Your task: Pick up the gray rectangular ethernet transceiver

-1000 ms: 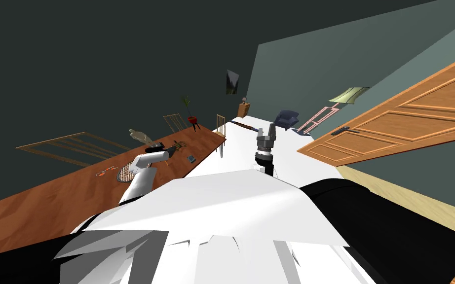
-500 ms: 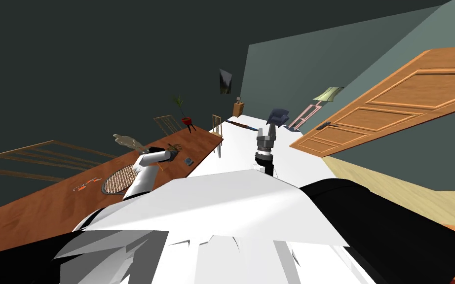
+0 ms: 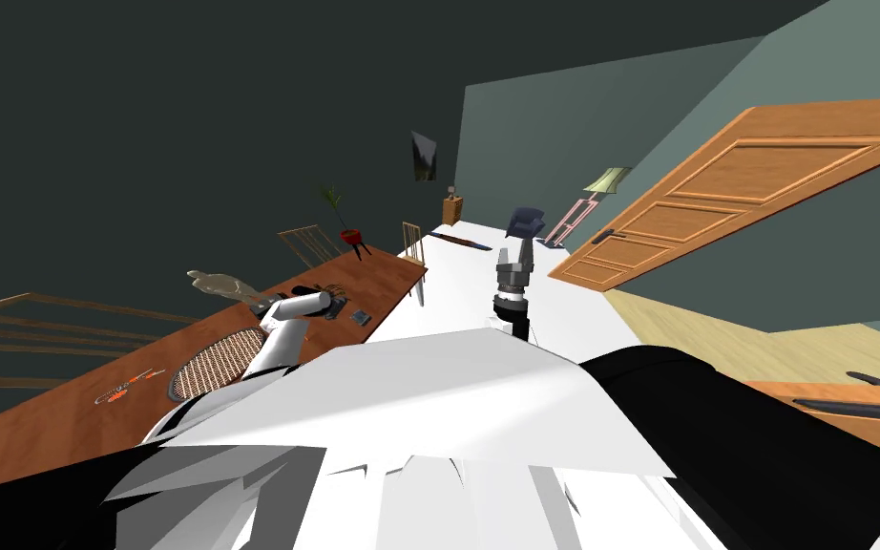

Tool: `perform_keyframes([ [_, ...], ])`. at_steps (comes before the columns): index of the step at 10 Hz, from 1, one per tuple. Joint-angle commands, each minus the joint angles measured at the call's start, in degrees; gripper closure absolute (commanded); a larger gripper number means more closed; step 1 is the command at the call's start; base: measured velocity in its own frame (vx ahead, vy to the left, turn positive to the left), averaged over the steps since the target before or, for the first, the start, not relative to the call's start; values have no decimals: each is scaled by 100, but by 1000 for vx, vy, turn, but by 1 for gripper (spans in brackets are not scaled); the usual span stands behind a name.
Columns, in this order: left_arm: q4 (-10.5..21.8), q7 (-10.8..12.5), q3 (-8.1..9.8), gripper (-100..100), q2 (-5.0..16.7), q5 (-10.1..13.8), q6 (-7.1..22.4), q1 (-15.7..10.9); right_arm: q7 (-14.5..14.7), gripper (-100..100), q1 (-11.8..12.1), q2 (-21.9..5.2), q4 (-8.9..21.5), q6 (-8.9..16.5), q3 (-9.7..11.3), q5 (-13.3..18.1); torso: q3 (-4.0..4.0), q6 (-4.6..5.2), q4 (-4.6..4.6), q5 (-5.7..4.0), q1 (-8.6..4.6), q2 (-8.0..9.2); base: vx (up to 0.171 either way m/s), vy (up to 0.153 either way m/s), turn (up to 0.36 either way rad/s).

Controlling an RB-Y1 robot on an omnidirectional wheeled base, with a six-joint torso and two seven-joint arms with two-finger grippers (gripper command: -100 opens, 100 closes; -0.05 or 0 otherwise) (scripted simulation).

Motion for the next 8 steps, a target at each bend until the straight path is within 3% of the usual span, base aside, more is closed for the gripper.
perform_keyframes([
  [1, 252, -102, -23, -100, -16, 72, 286, -55, 0, 0, 0, 0, 0, 0, 0, 0, 0, 0, 0, 0, 0, 0, -7, 46, -179],
  [2, 252, -102, -23, -100, -16, 72, 296, -55, 0, 0, -1, 0, 0, 0, 0, 0, -1, 4, -1, 0, -2, -1, -1, 37, -106],
  [4, 618, -273, -51, -100, -4, 205, 690, -186, 0, 0, -1, 0, 0, 0, 0, 0, -3, 4, -1, -1, -6, -4, -3, 45, -228],
  [5, 652, -273, -51, -100, -4, 205, 690, -186, 0, 0, 0, 0, 0, 0, 0, 0, -2, 3, -1, 0, -2, -3, -10, 41, -79],
  [8, 1111, -471, -84, -100, 24, 357, 1152, -327, 0, 0, 0, 0, 0, 0, 0, 0, -2, 3, -1, -1, -5, -3, -9, 41, -193],
])
